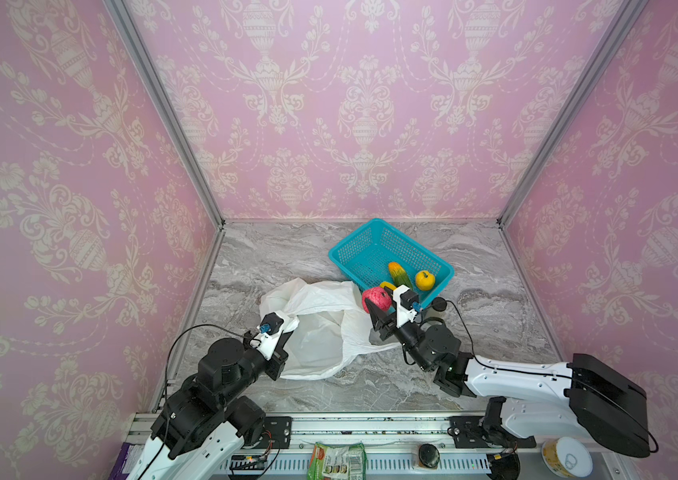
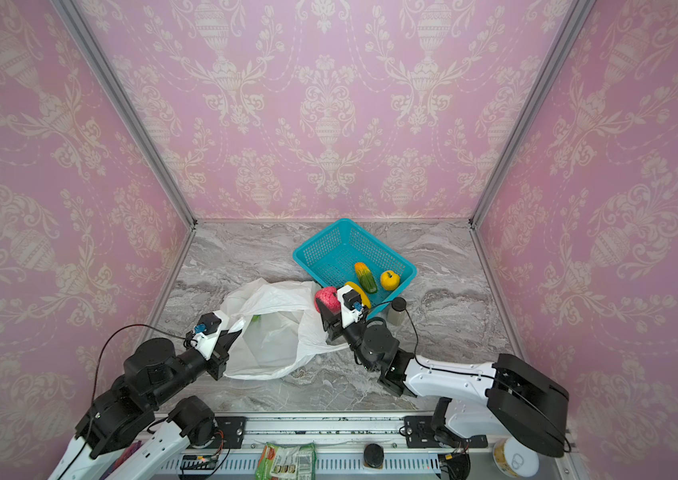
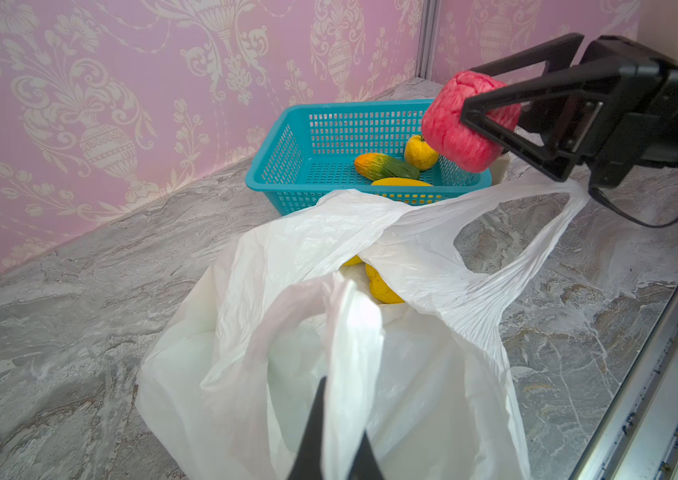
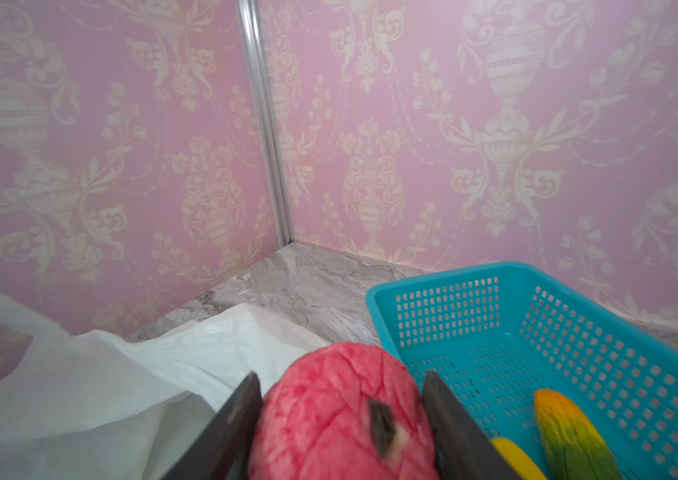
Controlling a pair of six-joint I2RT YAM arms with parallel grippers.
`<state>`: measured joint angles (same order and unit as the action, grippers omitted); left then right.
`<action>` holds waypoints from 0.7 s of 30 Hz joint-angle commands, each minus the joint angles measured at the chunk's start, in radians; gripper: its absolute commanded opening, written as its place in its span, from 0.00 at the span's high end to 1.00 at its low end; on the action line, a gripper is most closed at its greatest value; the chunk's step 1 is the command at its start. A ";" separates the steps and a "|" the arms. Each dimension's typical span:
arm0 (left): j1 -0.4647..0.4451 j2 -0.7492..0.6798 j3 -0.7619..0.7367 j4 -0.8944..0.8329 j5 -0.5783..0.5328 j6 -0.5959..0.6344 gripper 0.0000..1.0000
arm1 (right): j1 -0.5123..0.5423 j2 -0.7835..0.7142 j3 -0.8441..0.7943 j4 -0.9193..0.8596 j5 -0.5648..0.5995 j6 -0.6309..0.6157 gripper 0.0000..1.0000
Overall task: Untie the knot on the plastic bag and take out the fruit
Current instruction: 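Grasp the pink fruit with the right gripper and lift it out, then carry the pink fruit to the teal basket with the right gripper and release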
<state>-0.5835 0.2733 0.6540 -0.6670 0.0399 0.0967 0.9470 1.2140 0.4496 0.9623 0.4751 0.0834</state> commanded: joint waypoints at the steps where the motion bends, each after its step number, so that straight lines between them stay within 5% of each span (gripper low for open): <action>1: 0.010 -0.013 0.016 -0.001 0.012 0.011 1.00 | -0.119 -0.055 0.014 -0.158 0.063 0.140 0.67; 8: 0.010 -0.013 0.014 0.001 0.007 0.010 1.00 | -0.367 -0.003 0.173 -0.573 -0.036 0.355 0.69; 15: 0.011 -0.016 0.015 0.000 0.008 0.008 1.00 | -0.478 0.267 0.429 -0.825 -0.190 0.358 0.65; 21: 0.011 -0.017 0.015 -0.001 0.009 0.011 1.00 | -0.501 0.525 0.701 -1.034 -0.135 0.300 0.65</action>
<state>-0.5835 0.2733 0.6540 -0.6670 0.0395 0.0967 0.4507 1.6810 1.0821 0.0780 0.3305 0.4122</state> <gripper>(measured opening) 0.046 0.588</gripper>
